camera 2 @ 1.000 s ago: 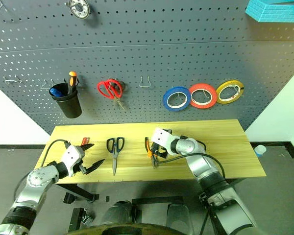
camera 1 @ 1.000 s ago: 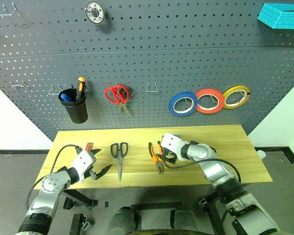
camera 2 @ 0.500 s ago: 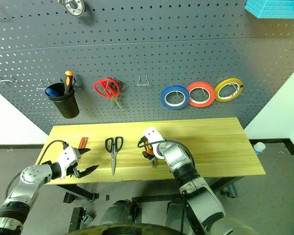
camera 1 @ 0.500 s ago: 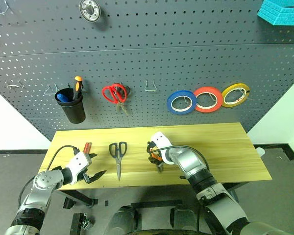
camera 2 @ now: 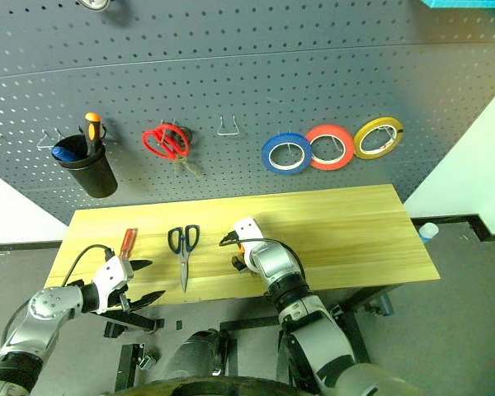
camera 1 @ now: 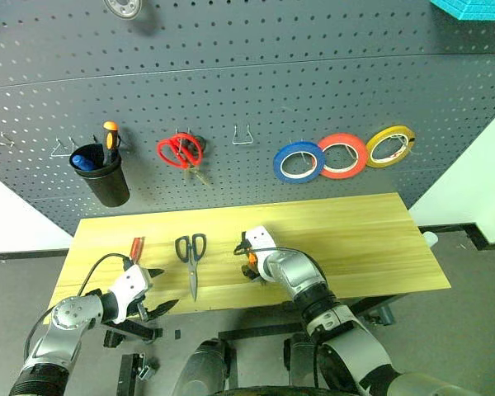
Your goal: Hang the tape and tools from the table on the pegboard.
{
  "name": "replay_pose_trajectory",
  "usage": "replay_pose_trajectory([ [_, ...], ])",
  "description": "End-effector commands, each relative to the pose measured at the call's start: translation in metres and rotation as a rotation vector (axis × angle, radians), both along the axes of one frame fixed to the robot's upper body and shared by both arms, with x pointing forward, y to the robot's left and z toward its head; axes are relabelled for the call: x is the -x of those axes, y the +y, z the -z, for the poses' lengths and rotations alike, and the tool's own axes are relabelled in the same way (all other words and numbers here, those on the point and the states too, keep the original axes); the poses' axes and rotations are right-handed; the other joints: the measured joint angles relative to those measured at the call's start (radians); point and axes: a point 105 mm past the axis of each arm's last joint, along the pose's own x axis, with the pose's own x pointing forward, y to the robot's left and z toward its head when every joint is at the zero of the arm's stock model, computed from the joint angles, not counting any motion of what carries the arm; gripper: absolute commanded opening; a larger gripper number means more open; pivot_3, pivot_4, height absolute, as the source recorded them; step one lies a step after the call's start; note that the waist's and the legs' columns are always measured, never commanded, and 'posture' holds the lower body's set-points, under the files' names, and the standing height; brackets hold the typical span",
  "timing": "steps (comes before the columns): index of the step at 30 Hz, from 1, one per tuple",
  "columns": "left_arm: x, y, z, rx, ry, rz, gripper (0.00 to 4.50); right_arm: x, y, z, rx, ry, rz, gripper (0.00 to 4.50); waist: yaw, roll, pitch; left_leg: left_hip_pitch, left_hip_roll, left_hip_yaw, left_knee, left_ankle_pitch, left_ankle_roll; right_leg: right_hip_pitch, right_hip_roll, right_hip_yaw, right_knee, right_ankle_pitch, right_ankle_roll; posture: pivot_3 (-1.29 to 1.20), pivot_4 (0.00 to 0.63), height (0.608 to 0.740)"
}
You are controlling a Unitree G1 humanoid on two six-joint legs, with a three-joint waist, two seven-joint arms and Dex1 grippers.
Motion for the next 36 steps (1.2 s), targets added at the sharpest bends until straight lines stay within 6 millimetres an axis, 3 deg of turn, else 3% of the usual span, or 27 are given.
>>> replay_pose_trajectory([
  [1,-0.002,0.0,-0.007,0.017,-0.03,-0.019,4.5,-0.006,0.009,-0.003,-0.024,-0.002,0.051,4.41,0.0,0.0,0.0,0.0,0.0,0.0,0.0,0.0,0.0,0.0,0.0,0.0,0.0,0.0,0.0,-0.02,0.142,0.74],
  [4,-0.003,-0.001,-0.008,0.02,-0.033,-0.022,4.5,-0.011,0.01,-0.004,-0.017,-0.015,0.057,4.41,-0.001,0.0,0.0,0.0,0.0,0.0,0.0,0.0,0.0,0.0,0.0,0.0,0.0,0.0,0.0,-0.02,0.141,0.74],
  [7,-0.005,-0.001,-0.01,0.023,-0.045,-0.03,4.5,-0.011,0.013,-0.002,-0.014,-0.012,0.034,3.88,-0.001,0.0,0.0,0.0,0.001,0.0,0.0,0.0,0.0,0.0,0.001,0.0,0.0,0.0,0.0,-0.02,0.132,0.74],
  [12,-0.007,0.0,-0.011,0.023,-0.053,-0.039,4.5,-0.01,0.017,-0.003,-0.033,-0.008,0.018,2.23,-0.003,0.0,0.0,0.0,0.004,0.0,0.0,0.0,0.0,0.0,0.004,0.0,0.0,0.0,0.0,-0.02,0.125,0.74],
  [16,-0.007,0.0,-0.012,0.027,-0.06,-0.047,4.5,-0.013,0.015,-0.007,-0.044,-0.021,0.008,2.14,-0.005,0.0,0.0,0.0,0.01,0.001,-0.002,0.0,0.0,0.0,0.011,0.0,-0.002,0.002,-0.004,-0.02,0.119,0.74],
  [19,-0.008,0.0,-0.018,0.063,-0.096,-0.078,4.5,-0.015,0.02,-0.019,-0.052,-0.083,-0.099,2.14,-0.009,0.0,0.0,0.0,0.013,0.002,-0.004,0.0,0.0,-0.001,0.014,0.0,-0.001,0.002,-0.008,-0.02,0.112,0.74],
  [23,-0.017,0.006,-0.038,0.127,-0.228,-0.178,4.5,-0.019,0.031,-0.064,-0.044,-0.385,-0.402,2.14,-0.017,0.0,0.0,-0.004,0.013,0.002,-0.004,0.0,0.0,-0.005,0.014,0.0,-0.001,0.002,-0.008,-0.04,0.102,0.74],
  [28,-0.024,0.014,-0.058,0.207,-0.372,-0.306,4.5,-0.003,0.044,-0.132,-0.087,-0.775,-0.733,2.14,-0.024,-0.001,-0.001,-0.015,0.012,0.003,0.0,0.0,-0.001,-0.012,0.013,0.0,-0.002,0.003,-0.007,-0.05,0.087,0.74],
  [32,-0.031,0.019,-0.075,0.251,-0.5,-0.383,4.5,0.002,0.047,-0.167,-0.1,-0.948,-0.848,2.14,-0.022,-0.003,-0.002,-0.015,0.013,0.003,0.0,0.0,-0.001,-0.011,0.014,0.0,-0.003,0.004,-0.007,-0.05,0.075,0.74],
  [36,-0.052,0.02,-0.102,0.3,-0.674,-0.458,4.5,-0.001,0.06,-0.237,-0.191,-1.213,-0.867,2.14,-0.01,-0.004,-0.002,-0.015,0.013,0.004,0.002,0.001,-0.003,-0.01,0.014,-0.001,-0.004,0.007,-0.007,-0.05,0.066,0.74],
])
